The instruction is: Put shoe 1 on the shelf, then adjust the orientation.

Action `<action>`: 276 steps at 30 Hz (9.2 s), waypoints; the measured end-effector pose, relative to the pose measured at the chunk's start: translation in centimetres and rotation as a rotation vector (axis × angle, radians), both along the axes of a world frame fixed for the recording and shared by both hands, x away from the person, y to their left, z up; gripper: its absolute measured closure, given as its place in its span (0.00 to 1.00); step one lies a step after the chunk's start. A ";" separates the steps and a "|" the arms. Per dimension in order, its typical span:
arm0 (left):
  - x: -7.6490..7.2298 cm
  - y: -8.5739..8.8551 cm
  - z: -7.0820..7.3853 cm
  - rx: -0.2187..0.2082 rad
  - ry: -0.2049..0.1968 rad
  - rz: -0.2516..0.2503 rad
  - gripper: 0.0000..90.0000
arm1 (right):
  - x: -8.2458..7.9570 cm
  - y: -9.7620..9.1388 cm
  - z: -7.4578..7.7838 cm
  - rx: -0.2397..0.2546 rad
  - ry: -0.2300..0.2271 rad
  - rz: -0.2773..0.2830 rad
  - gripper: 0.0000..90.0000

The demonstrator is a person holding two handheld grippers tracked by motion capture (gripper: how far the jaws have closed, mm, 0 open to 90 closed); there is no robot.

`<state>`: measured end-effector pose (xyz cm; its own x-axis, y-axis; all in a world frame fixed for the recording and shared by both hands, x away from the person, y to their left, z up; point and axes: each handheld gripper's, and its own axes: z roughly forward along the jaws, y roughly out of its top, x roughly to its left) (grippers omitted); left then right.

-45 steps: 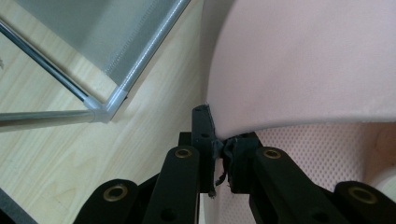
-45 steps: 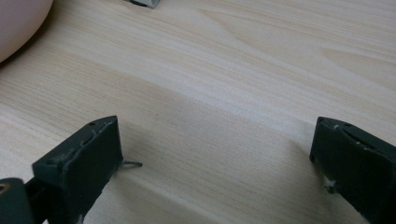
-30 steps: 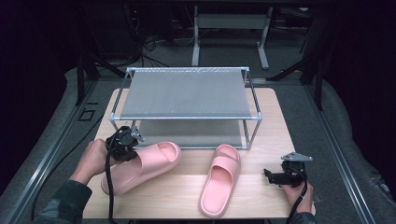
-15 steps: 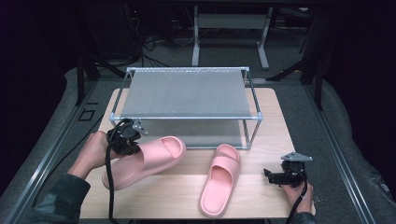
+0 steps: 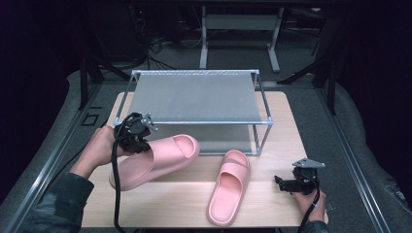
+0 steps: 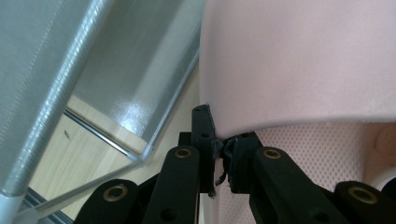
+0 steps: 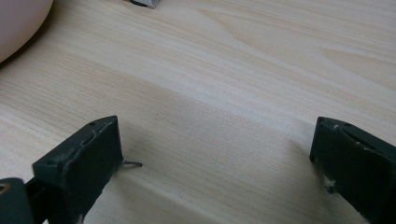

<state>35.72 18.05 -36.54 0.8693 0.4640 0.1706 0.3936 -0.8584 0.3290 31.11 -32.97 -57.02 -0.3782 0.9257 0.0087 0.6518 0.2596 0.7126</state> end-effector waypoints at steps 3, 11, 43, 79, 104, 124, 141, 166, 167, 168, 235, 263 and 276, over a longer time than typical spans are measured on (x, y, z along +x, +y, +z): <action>0.1 -0.3 0.6 -0.008 0.001 -0.009 0.94 | 0.0 0.0 0.0 0.000 0.000 0.000 0.02; 0.3 -1.2 2.4 -0.032 0.001 -0.030 0.94 | 0.0 0.0 0.0 0.001 0.000 0.000 0.02; 4.0 -3.7 7.9 -0.066 -0.006 0.067 0.94 | 0.0 0.0 0.0 0.000 -0.002 0.000 0.02; 11.2 -6.6 10.9 -0.109 0.040 0.477 0.94 | 0.0 -0.1 0.0 -0.002 -0.005 -0.001 0.03; 17.2 -7.3 7.0 -0.121 0.032 0.846 0.94 | 0.0 0.0 0.0 0.001 -0.004 -0.001 0.04; 15.9 -6.2 5.8 -0.224 -0.002 0.698 0.46 | -0.1 0.0 0.0 0.003 -0.006 -0.002 0.04; 7.2 -3.5 5.9 -0.290 -0.032 0.426 0.13 | -0.1 0.0 0.0 0.004 -0.008 -0.002 0.05; 5.0 -4.9 2.1 -0.350 -0.014 0.340 0.58 | -0.1 0.0 0.0 0.005 -0.008 -0.005 0.05; 5.1 -5.1 2.1 -0.355 -0.011 0.338 0.59 | -0.1 0.0 0.0 0.005 -0.007 -0.006 0.05; 5.2 -5.4 2.1 -0.352 -0.013 0.339 0.60 | -0.1 0.0 0.0 0.004 -0.008 -0.006 0.05; -5.6 6.4 -18.4 -0.453 -0.103 0.641 0.00 | -0.1 0.0 0.0 0.005 -0.008 -0.011 0.05; -5.8 6.1 -20.8 -0.434 -0.216 0.628 0.00 | -3.8 7.6 6.0 0.107 0.203 0.113 0.06; -5.8 6.1 -20.8 -0.433 -0.216 0.629 0.00 | -2.1 13.9 5.1 0.054 0.281 0.190 0.23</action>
<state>29.89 24.10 -57.34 0.3899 0.9209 -0.0021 0.6516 -0.2743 0.7072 29.06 -19.05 -51.90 -0.5197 0.8342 0.1843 0.7680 0.3618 0.5284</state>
